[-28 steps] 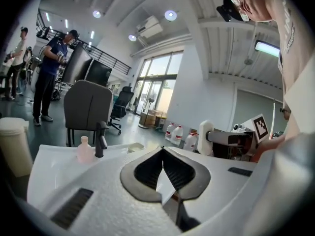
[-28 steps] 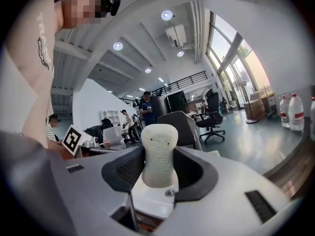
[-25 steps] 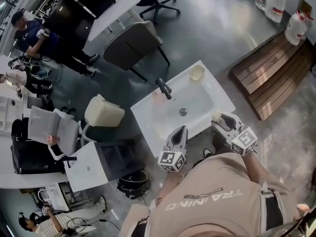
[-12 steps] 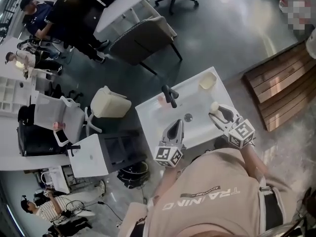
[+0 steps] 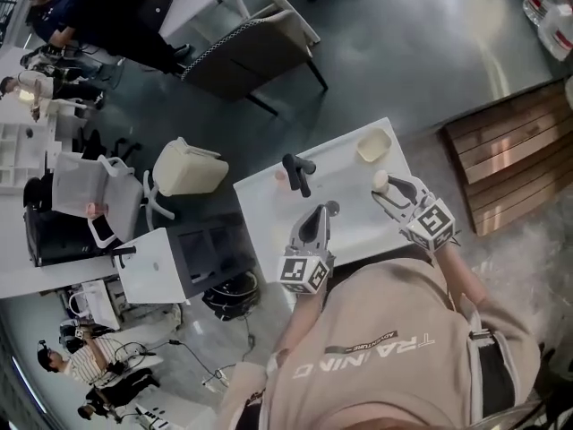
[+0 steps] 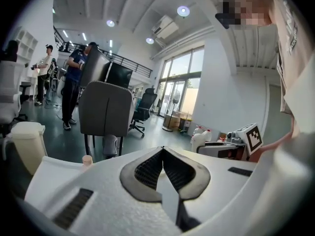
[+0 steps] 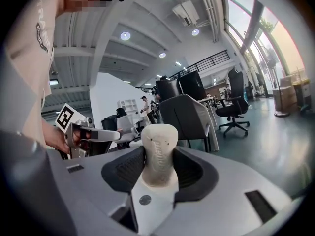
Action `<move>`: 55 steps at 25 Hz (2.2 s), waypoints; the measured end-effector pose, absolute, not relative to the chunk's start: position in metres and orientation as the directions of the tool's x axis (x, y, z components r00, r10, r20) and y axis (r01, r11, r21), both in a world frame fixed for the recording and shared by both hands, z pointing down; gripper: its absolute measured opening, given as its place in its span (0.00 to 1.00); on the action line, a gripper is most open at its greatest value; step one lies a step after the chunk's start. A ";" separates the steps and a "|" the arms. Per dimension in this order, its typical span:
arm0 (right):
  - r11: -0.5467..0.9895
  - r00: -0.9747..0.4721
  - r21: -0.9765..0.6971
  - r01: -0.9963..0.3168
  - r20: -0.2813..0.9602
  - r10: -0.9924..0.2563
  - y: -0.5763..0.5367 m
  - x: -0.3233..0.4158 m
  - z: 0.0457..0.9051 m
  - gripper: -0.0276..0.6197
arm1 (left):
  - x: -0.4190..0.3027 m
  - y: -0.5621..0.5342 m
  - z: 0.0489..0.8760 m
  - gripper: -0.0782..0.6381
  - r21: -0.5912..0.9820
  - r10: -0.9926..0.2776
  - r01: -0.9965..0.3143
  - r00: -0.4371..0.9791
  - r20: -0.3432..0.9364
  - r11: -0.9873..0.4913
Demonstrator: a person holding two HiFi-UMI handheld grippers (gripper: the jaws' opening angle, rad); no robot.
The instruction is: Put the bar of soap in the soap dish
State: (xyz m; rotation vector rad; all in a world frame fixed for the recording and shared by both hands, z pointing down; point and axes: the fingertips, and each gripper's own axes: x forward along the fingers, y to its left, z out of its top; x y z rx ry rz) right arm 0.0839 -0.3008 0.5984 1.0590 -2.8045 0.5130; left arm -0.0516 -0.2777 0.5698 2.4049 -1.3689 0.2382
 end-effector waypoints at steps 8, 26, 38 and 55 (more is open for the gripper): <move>0.686 -0.642 -0.024 -0.727 0.377 -0.668 -0.349 0.110 0.635 0.30 | -0.046 -0.306 0.580 0.12 0.243 -0.770 -0.826 0.562 0.302 -0.508; 0.913 -0.465 0.407 0.011 0.811 -0.356 -0.411 0.074 0.715 0.30 | -0.070 -0.324 0.591 0.12 0.304 -0.772 -0.815 0.571 0.278 -0.494; 0.897 -0.218 0.264 0.355 0.956 -0.195 -0.418 0.067 0.773 0.30 | -0.089 -0.322 0.590 0.12 0.313 -0.799 -0.832 0.539 0.266 -0.457; 0.949 -0.298 0.314 0.012 0.907 -0.296 -0.404 0.057 0.741 0.29 | -0.089 -0.299 0.572 0.12 0.284 -0.794 -0.822 0.558 0.240 -0.493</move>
